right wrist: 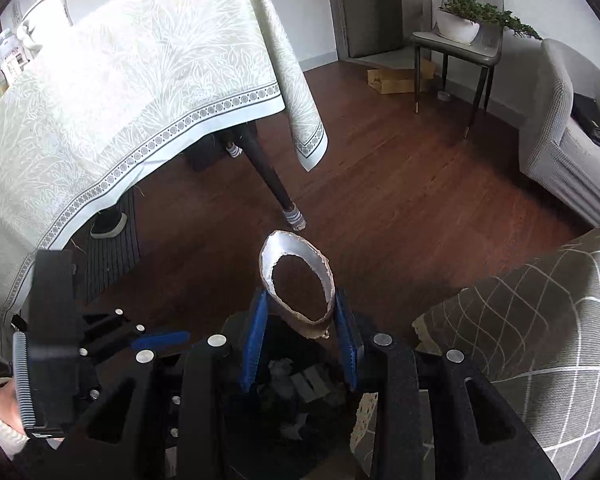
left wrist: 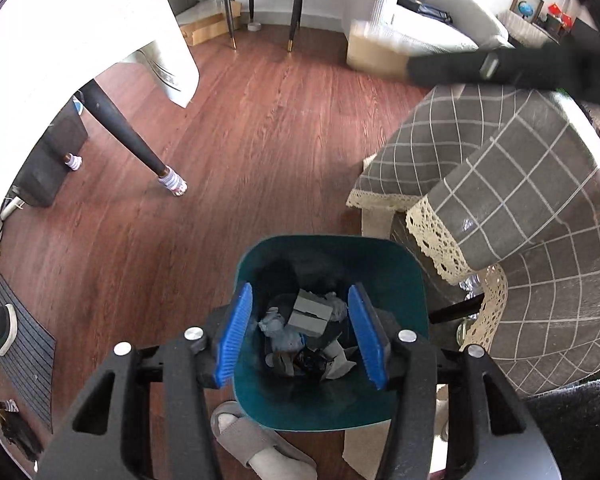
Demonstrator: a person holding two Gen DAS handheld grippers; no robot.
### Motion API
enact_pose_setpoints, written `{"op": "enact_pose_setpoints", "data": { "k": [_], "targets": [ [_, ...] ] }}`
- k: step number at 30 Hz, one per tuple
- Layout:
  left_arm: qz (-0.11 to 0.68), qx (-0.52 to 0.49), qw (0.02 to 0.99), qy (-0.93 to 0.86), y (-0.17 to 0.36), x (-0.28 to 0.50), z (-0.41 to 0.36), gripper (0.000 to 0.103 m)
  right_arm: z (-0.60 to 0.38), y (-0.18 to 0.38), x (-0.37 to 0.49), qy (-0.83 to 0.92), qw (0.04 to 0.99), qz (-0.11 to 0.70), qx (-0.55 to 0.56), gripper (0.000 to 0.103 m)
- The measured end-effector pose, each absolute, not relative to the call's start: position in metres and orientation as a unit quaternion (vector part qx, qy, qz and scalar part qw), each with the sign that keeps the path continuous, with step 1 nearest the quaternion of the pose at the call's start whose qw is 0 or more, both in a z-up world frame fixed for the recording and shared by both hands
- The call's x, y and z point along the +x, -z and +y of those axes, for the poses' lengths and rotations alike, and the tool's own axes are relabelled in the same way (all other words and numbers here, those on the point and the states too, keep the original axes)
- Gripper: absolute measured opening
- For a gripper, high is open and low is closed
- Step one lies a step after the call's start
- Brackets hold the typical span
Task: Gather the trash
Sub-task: 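Open both grippers to drop the paper ball and tape roll into the bin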
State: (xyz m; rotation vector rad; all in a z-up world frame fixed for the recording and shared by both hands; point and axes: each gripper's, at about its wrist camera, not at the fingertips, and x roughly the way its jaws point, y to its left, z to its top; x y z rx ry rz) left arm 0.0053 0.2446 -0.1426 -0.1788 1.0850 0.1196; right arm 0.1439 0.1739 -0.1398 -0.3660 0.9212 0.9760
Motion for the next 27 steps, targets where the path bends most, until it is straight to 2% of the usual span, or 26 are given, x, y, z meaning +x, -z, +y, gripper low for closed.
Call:
{"op": "enact_pose_setpoints", "data": {
  "k": [11, 27],
  "targets": [
    [0.454, -0.092, 0.883, -0.076, 0.097, -0.008, 0.262, 0.054, 0.205, 0.192, 0.136, -0.434, 0.737, 0.475, -0.207, 0.034],
    [0.384, -0.118, 0.913, -0.077, 0.037, -0.007, 0.265, 0.037, 0.211, 0.260, 0.082, -0.425, 0.677, 0.521, -0.298, 0.034]
  ]
}}
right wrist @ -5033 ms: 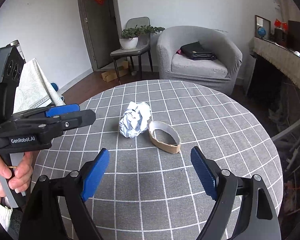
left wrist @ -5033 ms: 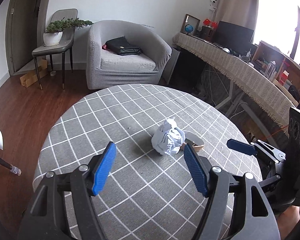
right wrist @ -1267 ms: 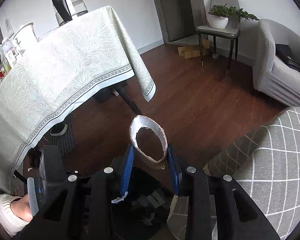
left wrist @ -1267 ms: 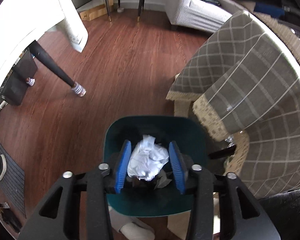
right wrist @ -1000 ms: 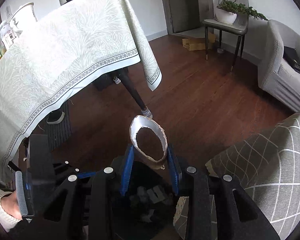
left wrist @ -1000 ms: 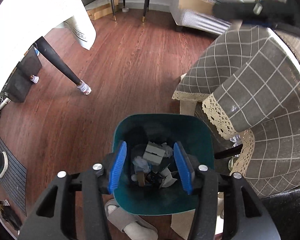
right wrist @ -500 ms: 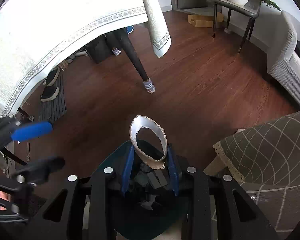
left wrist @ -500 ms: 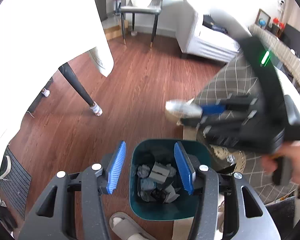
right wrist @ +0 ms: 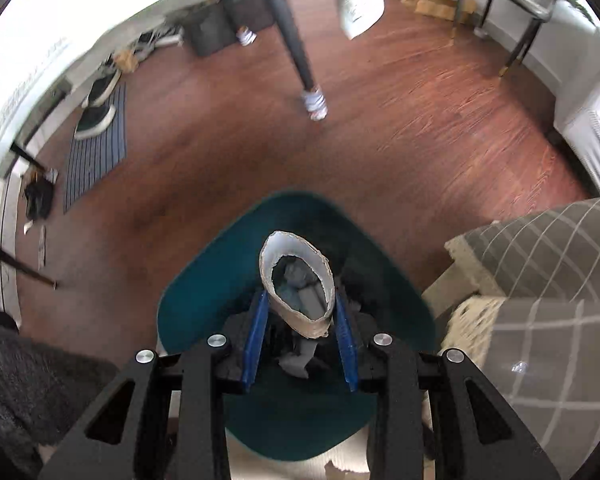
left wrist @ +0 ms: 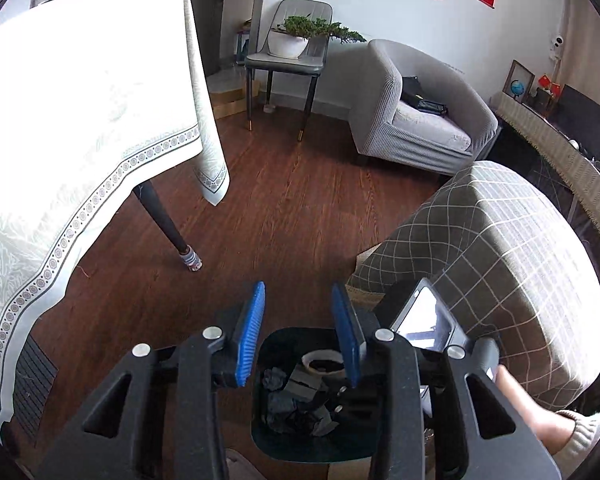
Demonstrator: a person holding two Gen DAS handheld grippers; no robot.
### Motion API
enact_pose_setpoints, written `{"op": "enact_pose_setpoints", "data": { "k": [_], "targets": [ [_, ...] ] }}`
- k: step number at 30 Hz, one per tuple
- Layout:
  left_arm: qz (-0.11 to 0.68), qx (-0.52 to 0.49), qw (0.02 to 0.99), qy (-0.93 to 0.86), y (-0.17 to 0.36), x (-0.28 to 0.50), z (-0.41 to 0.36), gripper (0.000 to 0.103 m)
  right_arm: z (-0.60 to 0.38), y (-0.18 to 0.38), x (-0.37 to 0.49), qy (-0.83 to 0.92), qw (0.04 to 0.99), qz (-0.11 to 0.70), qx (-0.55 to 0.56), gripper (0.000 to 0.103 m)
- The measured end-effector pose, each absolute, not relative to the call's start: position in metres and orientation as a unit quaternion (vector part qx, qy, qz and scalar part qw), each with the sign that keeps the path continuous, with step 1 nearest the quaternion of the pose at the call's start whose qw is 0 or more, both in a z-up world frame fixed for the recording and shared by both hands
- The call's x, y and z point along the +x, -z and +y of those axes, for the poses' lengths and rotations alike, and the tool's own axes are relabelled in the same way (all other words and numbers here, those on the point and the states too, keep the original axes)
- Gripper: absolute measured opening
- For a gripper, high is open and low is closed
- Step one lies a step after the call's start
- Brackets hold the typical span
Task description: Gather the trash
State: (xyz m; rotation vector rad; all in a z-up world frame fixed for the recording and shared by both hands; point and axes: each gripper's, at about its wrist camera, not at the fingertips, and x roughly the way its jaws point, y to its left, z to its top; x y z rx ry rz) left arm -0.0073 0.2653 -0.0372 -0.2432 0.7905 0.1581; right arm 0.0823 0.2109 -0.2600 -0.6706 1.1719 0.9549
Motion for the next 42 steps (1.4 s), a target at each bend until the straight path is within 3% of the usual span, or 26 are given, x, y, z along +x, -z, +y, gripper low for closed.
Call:
{"op": "enact_pose_setpoints", "data": {
  "k": [6, 8, 9, 16, 26, 31, 38, 42],
  "targets": [
    [0.366, -0.063, 0.923, -0.097, 0.021, -0.002, 0.247, 0.038, 0.197, 0.267, 0.070, -0.420, 0.674, 0.527, -0.303, 0.034],
    [0.361, -0.056, 0.926, -0.093, 0.017, -0.002, 0.241, 0.047, 0.191, 0.264, 0.067, -0.419, 0.679, 0.525, -0.298, 0.054],
    [0.359, -0.055, 0.927, -0.091, 0.016, -0.002, 0.238, 0.049, 0.187, 0.260, 0.065, -0.421, 0.682, 0.521, -0.292, 0.068],
    [0.346, -0.052, 0.932, -0.096, 0.010, -0.001, 0.234, 0.062, 0.165, 0.219, 0.065, -0.448, 0.708, 0.486, -0.249, 0.068],
    [0.328, -0.046, 0.936, -0.120, 0.008, -0.013, 0.229, 0.085, 0.103, 0.123, 0.065, -0.409, 0.814, 0.365, -0.195, 0.068],
    [0.309, -0.032, 0.945, -0.097, 0.006, -0.024, 0.202, 0.095, 0.048, 0.089, 0.069, -0.338, 0.875, 0.311, -0.153, 0.079],
    [0.299, -0.043, 0.952, -0.059, 0.011, -0.039, 0.160, 0.098, -0.010, 0.083, 0.071, -0.282, 0.903, 0.301, -0.117, 0.087],
    [0.289, -0.001, 0.955, -0.061, 0.012, -0.048, 0.131, 0.100, -0.033, 0.086, 0.067, -0.266, 0.909, 0.299, -0.111, 0.091]
  ]
}}
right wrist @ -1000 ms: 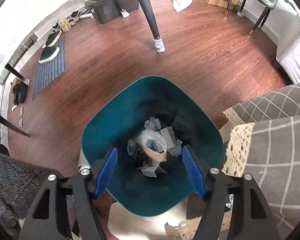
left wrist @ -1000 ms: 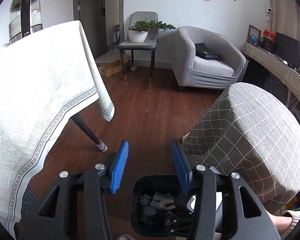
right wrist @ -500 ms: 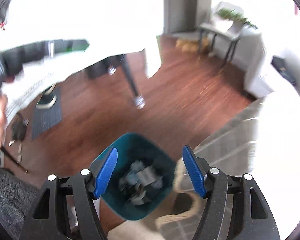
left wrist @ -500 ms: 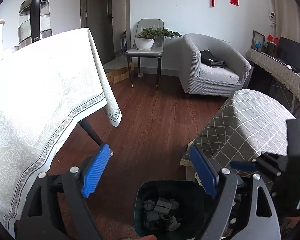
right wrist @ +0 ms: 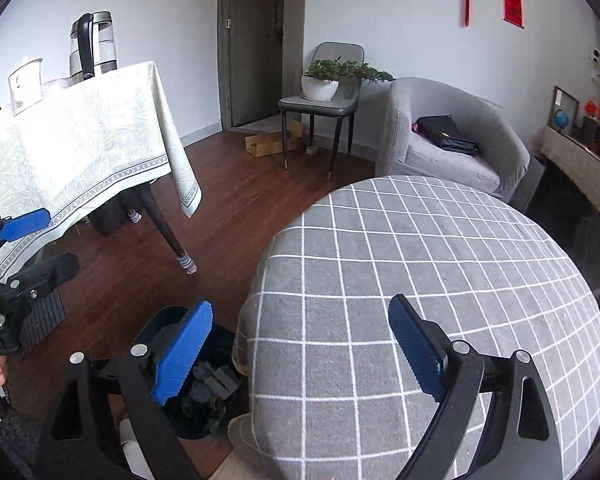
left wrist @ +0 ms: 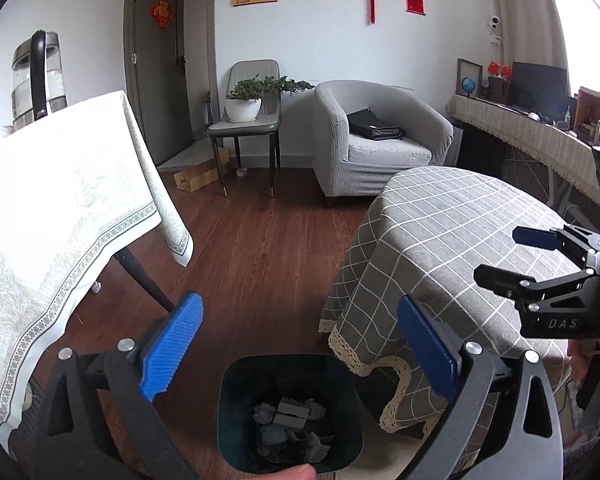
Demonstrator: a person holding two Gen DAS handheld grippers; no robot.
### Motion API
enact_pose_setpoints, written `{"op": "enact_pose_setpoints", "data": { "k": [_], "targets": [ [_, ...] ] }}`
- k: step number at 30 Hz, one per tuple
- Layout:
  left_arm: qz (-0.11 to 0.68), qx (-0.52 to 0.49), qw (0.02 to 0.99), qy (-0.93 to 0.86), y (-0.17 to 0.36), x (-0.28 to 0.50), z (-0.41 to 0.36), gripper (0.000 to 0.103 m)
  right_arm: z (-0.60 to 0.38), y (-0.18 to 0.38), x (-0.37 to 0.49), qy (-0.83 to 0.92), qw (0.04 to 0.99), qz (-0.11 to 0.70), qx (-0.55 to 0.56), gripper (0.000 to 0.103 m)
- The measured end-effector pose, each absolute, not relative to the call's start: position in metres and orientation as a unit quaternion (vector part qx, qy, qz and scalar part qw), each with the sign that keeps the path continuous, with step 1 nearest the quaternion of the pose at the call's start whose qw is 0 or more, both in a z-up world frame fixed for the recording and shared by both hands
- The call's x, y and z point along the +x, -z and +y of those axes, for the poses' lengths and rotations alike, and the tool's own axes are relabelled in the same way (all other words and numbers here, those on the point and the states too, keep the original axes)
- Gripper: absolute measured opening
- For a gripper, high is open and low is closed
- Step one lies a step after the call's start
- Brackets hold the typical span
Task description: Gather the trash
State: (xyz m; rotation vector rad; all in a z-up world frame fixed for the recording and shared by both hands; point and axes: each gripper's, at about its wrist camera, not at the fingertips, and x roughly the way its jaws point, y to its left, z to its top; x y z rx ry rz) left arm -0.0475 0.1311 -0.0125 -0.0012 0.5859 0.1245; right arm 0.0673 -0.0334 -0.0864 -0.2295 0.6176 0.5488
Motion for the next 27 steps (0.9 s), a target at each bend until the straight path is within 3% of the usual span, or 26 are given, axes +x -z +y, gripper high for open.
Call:
{"op": "enact_pose_setpoints", "data": {
  "k": [27],
  "targets": [
    [0.283, -0.020, 0.956, -0.069, 0.030, -0.061, 0.089, 0.099, -0.116, 0.086, 0.022, -0.260, 0.920, 0.281, -0.087, 0.093]
  ]
}}
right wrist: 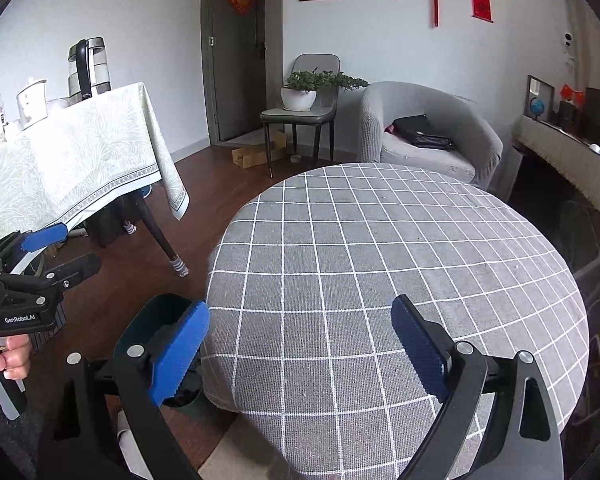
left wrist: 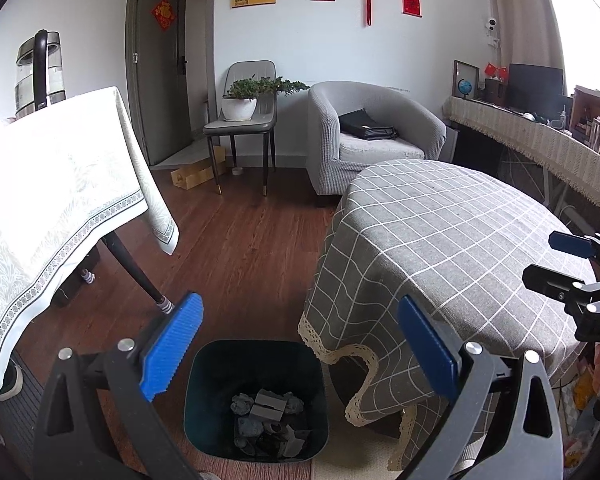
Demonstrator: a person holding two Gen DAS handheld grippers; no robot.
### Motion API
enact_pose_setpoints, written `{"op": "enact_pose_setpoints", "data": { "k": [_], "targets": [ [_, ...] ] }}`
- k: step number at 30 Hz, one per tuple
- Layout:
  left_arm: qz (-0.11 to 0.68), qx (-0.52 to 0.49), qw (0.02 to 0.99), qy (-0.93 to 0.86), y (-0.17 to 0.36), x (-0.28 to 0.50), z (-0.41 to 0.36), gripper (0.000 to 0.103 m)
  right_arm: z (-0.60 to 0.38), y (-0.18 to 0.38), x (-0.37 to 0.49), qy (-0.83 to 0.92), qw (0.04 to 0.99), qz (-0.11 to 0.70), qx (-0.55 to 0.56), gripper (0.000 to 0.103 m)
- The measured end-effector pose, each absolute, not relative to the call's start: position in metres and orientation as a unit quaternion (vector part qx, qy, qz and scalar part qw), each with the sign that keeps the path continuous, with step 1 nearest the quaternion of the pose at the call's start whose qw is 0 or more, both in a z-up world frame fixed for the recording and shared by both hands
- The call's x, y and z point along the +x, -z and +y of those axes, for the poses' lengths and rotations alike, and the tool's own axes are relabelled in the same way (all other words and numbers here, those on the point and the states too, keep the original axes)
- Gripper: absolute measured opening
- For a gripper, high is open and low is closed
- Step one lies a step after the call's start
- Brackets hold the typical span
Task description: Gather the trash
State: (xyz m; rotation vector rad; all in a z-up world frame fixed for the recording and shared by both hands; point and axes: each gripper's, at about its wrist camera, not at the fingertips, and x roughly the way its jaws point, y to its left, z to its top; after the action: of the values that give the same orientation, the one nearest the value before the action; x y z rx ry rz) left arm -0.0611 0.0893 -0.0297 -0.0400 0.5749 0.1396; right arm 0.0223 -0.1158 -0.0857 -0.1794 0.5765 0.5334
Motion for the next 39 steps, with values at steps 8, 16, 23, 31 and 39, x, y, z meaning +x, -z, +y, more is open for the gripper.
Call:
{"op": "enact_pose_setpoints", "data": {
  "k": [8, 16, 23, 31, 39],
  "targets": [
    [0.281, -0.015, 0.957, -0.074, 0.0286, -0.0609, 0.0856, 0.099, -0.1213, 0.0826, 0.0225, -0.259, 0.922, 0.277, -0.078, 0.093],
    [0.285, -0.012, 0.956, -0.073, 0.0300, -0.0592, 0.0844, 0.099, -0.1251, 0.0823, 0.0236, -0.257, 0.923, 0.278, -0.076, 0.093],
    [0.285, -0.011, 0.956, -0.074, 0.0299, -0.0591, 0.0844, 0.099, -0.1257, 0.0825, 0.0228, -0.258, 0.923, 0.277, -0.075, 0.093],
    [0.287, -0.012, 0.955, -0.076, 0.0308, -0.0586, 0.0847, 0.099, -0.1248, 0.0834, 0.0235, -0.258, 0.922, 0.279, -0.076, 0.093],
    [0.288, -0.014, 0.954, -0.075, 0.0320, -0.0583, 0.0855, 0.099, -0.1246, 0.0840, 0.0239, -0.257, 0.922, 0.280, -0.075, 0.093]
  ]
}}
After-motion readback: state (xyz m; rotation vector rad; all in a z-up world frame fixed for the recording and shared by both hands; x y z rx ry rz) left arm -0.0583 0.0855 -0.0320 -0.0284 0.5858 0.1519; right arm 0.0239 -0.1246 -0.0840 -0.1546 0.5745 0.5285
